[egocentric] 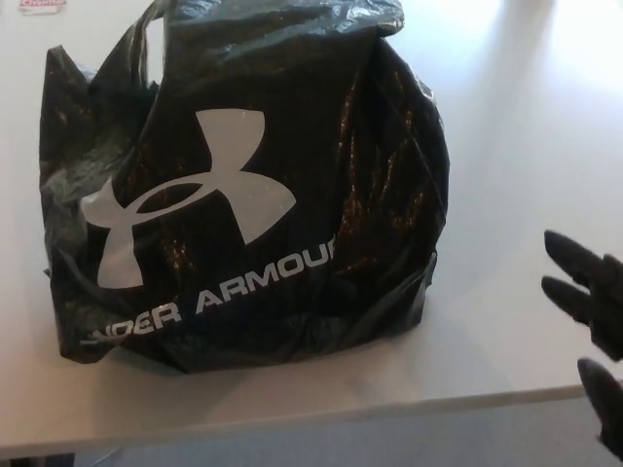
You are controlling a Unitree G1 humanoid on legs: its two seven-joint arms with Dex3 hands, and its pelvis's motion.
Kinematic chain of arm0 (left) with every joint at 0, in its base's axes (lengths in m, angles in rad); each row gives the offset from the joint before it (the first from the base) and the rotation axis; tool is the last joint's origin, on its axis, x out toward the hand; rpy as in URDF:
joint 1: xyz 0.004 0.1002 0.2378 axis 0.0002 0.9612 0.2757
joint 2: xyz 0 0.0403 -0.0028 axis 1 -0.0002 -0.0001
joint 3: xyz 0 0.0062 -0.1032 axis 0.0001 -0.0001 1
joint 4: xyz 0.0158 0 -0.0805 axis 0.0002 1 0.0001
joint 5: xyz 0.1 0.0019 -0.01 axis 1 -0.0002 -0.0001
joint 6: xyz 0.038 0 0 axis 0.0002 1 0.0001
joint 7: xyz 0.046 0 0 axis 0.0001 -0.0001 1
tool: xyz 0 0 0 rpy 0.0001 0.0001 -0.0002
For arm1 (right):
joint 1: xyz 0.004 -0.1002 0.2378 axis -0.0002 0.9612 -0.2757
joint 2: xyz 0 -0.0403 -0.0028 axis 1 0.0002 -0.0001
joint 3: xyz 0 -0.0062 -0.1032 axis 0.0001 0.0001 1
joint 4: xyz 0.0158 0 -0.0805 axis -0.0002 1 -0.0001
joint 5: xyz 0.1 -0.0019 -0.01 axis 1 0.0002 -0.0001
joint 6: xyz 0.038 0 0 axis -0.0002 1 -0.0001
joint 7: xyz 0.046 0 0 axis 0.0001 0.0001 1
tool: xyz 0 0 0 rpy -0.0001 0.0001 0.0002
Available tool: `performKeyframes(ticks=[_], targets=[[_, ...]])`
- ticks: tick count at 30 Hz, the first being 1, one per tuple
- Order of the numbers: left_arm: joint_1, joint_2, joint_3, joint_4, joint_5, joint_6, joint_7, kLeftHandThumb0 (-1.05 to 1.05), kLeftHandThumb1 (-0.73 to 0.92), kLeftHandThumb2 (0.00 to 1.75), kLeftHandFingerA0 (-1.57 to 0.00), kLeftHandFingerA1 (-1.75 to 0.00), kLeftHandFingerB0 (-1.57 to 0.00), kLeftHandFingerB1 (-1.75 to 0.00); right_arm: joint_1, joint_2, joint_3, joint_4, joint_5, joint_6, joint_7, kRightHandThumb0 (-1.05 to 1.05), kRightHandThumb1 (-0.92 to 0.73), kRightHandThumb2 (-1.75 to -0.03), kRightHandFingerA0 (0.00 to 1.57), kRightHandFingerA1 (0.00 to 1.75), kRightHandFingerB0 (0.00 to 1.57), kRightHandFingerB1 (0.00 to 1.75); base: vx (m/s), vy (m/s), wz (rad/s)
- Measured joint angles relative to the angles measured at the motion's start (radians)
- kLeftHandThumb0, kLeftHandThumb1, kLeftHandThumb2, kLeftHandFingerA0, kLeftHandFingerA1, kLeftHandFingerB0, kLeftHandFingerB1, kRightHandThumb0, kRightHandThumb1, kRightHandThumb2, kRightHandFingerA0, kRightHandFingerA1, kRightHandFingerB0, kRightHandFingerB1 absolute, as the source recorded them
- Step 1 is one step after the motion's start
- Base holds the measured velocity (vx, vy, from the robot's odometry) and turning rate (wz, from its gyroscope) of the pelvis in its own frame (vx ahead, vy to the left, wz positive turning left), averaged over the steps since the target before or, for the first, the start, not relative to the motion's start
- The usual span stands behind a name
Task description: A plastic bag is kept infront of the robot in the middle of the desk and the robot uses both its hands to grab it from the top and lifts it up and then releases it.
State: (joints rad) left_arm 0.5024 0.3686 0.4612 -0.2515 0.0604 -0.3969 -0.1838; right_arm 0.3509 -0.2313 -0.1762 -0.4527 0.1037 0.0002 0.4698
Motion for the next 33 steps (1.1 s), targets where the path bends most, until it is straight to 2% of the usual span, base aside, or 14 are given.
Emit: performKeyframes(ticks=[2,3,4,5,7,8,11,13,21,22,23,24,25,33], targets=[[0.079,-0.047,-0.018,0.017,-0.008,-0.026,-0.004,-0.82,0.85,1.14,-0.05,-0.18,-0.06,-0.17,0.078,0.027,0.0,0.002,0.002,-0.029,0.0,-0.74,-0.61,-0.95,0.0,0.22,0.0,0.17,0.0,0.0,0.0],[0.109,-0.064,-0.025,0.025,-0.01,-0.035,-0.006,-0.83,0.84,1.14,-0.05,-0.22,-0.06,-0.16,0.107,0.038,0.0,0.007,0.002,-0.043,0.0,-0.69,-0.85,-0.67,0.0,0.23,0.0,0.14,0.0,0.0,0.0],[0.141,-0.082,-0.033,0.033,-0.012,-0.046,-0.008,-0.85,0.86,1.16,-0.04,-0.17,-0.05,-0.16,0.138,0.048,0.0,0.013,0.002,-0.058,0.0,-0.69,-0.61,-0.98,0.0,0.35,0.0,0.3,0.0,0.0,0.0],[0.166,-0.097,-0.04,0.04,-0.014,-0.054,-0.009,-0.85,0.85,1.16,-0.06,-0.17,-0.07,-0.19,0.163,0.056,0.0,0.018,0.002,-0.071,0.0,-0.66,-0.83,-0.64,0.03,0.31,0.0,0.27,0.0,0.0,0.0],[0.218,-0.126,-0.052,0.051,-0.02,-0.072,-0.012,-0.85,0.86,1.16,-0.03,-0.16,-0.07,-0.19,0.209,0.075,0.0,0.037,0.001,-0.103,-0.002,-0.67,-0.85,-0.66,0.05,0.3,0.0,0.24,0.0,0.0,0.0],[0.238,-0.137,-0.056,0.056,-0.023,-0.079,-0.013,-0.82,0.84,1.16,0.0,-0.18,-0.05,-0.2,0.226,0.082,-0.001,0.049,0.0,-0.116,-0.003,-0.75,-0.64,-0.99,0.0,0.31,0.0,0.24,0.0,0.0,0.0],[0.297,-0.172,-0.068,0.07,-0.035,-0.104,-0.019,-0.87,0.84,1.15,-0.06,-0.17,-0.07,-0.18,0.271,0.104,-0.004,0.081,-0.003,-0.16,-0.008,-0.82,-0.68,-1.0,0.03,0.27,0.02,0.19,0.0,0.0,0.0],[0.342,-0.201,-0.08,0.078,-0.043,-0.126,-0.022,-0.8,0.82,1.15,0.0,-0.2,-0.04,-0.2,0.301,0.119,-0.008,0.106,-0.006,-0.196,-0.014,-0.84,-0.67,-1.0,0.05,0.26,0.04,0.15,0.0,0.0,0.0],[0.467,-0.293,-0.119,0.114,-0.088,-0.218,-0.036,-0.82,0.83,1.14,0.0,-0.18,-0.06,-0.2,0.367,0.15,-0.028,0.161,-0.016,-0.32,-0.026,-0.73,-0.55,-0.9,0.0,0.22,0.0,0.13,0.0,0.0,0.0],[0.479,-0.301,-0.123,0.118,-0.096,-0.231,-0.038,-0.85,0.83,1.14,-0.02,-0.17,-0.08,-0.2,0.374,0.152,-0.029,0.166,-0.016,-0.335,-0.026,-0.65,-0.67,-0.86,0.0,0.16,0.0,0.0,0.0,0.0,0.0],[0.492,-0.309,-0.128,0.124,-0.106,-0.246,-0.041,-0.86,0.83,1.14,-0.02,-0.17,-0.09,-0.2,0.383,0.154,-0.029,0.17,-0.016,-0.351,-0.026,-0.62,-0.83,-0.65,0.0,0.16,0.0,0.03,0.0,0.0,0.0],[0.502,-0.315,-0.131,0.128,-0.114,-0.259,-0.042,-0.81,0.82,1.15,0.0,-0.19,-0.09,-0.22,0.39,0.156,-0.029,0.173,-0.016,-0.365,-0.026,-0.63,-0.85,-0.68,0.0,0.1,0.0,0.0,0.0,0.0,0.0],[0.512,-0.323,-0.134,0.133,-0.123,-0.273,-0.044,-0.83,0.83,1.13,-0.03,-0.18,-0.1,-0.22,0.396,0.158,-0.029,0.177,-0.016,-0.38,-0.026,-0.78,-0.66,-0.96,0.0,0.15,0.0,0.07,0.0,0.0,0.0],[0.541,-0.349,-0.156,0.161,-0.177,-0.387,-0.057,-0.68,0.76,1.14,0.0,-0.29,0.0,-0.32,0.419,0.167,-0.03,0.212,-0.014,-0.486,-0.026,-0.81,-0.67,-0.96,0.0,0.13,0.0,0.05,0.0,0.0,0.0]])
